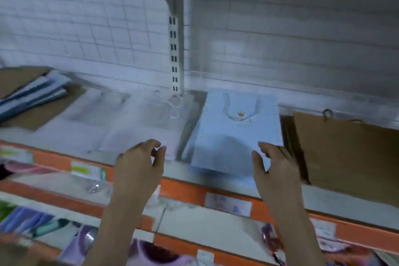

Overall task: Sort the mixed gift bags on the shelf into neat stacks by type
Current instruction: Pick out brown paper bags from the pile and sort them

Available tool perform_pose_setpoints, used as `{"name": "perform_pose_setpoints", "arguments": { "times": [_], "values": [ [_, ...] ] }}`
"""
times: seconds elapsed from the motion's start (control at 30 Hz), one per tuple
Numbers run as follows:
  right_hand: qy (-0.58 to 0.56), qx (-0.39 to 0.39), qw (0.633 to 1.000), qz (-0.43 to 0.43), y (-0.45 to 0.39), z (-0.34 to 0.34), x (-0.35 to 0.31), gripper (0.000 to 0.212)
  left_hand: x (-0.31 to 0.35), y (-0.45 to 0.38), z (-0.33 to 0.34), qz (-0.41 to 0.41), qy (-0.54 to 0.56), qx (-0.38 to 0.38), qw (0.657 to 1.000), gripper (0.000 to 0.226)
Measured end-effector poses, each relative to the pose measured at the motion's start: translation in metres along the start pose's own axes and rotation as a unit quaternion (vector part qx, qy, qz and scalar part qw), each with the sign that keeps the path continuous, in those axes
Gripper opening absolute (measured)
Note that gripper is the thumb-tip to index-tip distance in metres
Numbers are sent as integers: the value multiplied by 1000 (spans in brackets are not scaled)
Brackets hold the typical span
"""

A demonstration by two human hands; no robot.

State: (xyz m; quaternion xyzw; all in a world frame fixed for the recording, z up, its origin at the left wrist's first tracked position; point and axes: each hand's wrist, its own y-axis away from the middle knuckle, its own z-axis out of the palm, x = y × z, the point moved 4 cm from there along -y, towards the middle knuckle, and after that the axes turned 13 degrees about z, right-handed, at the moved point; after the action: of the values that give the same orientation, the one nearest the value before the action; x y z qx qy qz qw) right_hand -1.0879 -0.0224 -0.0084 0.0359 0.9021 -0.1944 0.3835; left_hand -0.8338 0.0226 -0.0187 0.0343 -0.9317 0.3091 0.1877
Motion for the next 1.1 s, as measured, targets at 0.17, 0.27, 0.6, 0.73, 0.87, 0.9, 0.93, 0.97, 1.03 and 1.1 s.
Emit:
{"name": "perform_pose_setpoints", "arguments": {
  "times": [0.17,0.27,0.6,0.73,0.87,0.9,0.93,0.97,1.03,1.1],
  "values": [
    [-20,-67,997,-20,69,93,-90,24,-132,42,-77,-78,-34,0,996,13],
    [-21,-113,992,-56,98,140,-138,24,-192,61,-118,-121,-49,5,991,16],
    [-51,-217,967,-125,143,273,-265,24,-335,85,-181,-210,-89,60,972,13],
    [-76,-225,963,-129,143,327,-310,22,-392,66,-196,-222,-105,67,967,15],
    [-89,-225,963,-120,133,378,-353,20,-448,29,-211,-212,-94,53,971,15],
    [-92,-226,963,-117,131,390,-363,20,-460,19,-215,-208,-98,49,972,16],
    [-95,-230,962,-114,130,401,-374,20,-471,10,-219,-203,-104,49,972,18],
    [-96,-235,961,-111,129,411,-384,21,-484,2,-223,-200,-109,51,972,19],
    [-85,-242,960,-109,129,430,-402,21,-510,-10,-227,-201,-112,55,972,20],
    [-74,-246,960,-112,129,447,-418,20,-535,-17,-229,-212,-110,48,970,19]
  ]
}}
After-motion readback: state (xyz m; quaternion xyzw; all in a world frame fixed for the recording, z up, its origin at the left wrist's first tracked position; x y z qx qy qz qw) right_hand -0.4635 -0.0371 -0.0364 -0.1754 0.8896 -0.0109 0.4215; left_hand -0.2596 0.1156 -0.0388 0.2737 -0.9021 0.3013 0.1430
